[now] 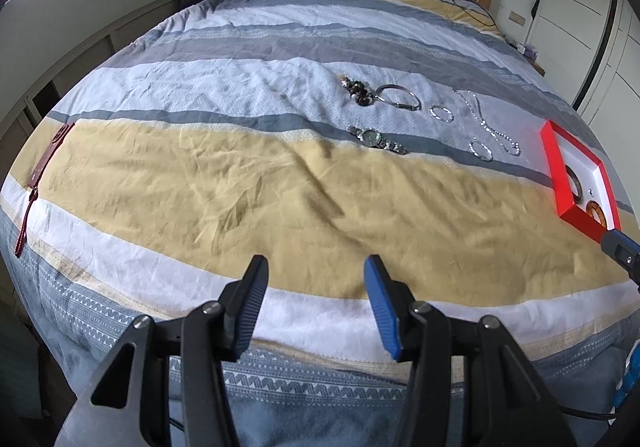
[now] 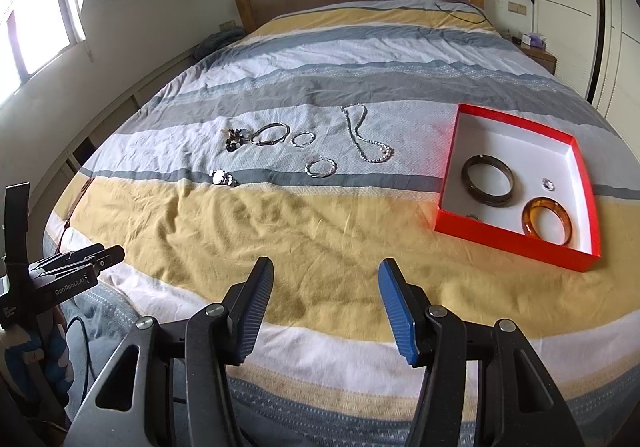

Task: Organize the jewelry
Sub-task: 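Move the right tool toward the silver chain necklace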

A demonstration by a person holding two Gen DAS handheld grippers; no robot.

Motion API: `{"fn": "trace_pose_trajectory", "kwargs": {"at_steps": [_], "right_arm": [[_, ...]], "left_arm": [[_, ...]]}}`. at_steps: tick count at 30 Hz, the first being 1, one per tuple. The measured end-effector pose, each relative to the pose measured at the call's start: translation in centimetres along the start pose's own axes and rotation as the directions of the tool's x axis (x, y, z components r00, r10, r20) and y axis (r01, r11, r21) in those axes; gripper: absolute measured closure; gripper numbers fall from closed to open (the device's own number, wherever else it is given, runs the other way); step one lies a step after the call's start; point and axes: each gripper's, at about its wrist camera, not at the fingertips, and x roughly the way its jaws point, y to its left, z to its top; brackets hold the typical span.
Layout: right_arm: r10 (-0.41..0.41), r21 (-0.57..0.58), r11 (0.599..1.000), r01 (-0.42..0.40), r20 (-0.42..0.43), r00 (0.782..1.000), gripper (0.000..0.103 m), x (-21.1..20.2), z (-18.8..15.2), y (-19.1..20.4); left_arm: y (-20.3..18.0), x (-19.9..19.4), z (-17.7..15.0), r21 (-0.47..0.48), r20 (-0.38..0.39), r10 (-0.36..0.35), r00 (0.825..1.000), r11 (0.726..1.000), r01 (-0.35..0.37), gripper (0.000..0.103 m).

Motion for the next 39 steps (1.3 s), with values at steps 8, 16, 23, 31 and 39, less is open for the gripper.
{"fn": "trace_pose_trajectory", "kwargs": {"at_steps": [8,16,23,31,39], "right_arm": [[0.023,-0.028,0.999,-0.024,-0.023,0.999,0.049,3.6,2.5,0.2],[0.022,-0.044,0.999,-0.023,-0.027,0.999,0.049,6.4,5.1,-0.4],[0.006,-0.04,0.999,-0.007,-0.028,1.0,0.05,8.8,7.5,-1.9],[-0.007,-0.055,0.998,0.005,-0.031,0.999,0.05,11.5,10.3,-3.2],[-0.008,-0.085,0.996,0.005,-0.038,0.999,0.05,14.4,13.0,-3.6]], "left_arm": [[1.3,3.0,1.9,-0.022,-0.026,0.007,1.0,1.0,-0.007,0.055],[1.7,5.7,5.1,-0.027,-0.024,0.009,1.0,1.0,-0.009,0.055],[1.9,8.0,8.5,-0.034,-0.016,-0.001,1.0,0.999,0.001,0.055],[0.6,10.7,13.2,-0.021,-0.002,-0.056,0.998,0.998,0.055,0.055],[-1.7,15.2,17.1,0.001,-0.032,-0.148,0.988,0.989,0.148,0.055]]}}
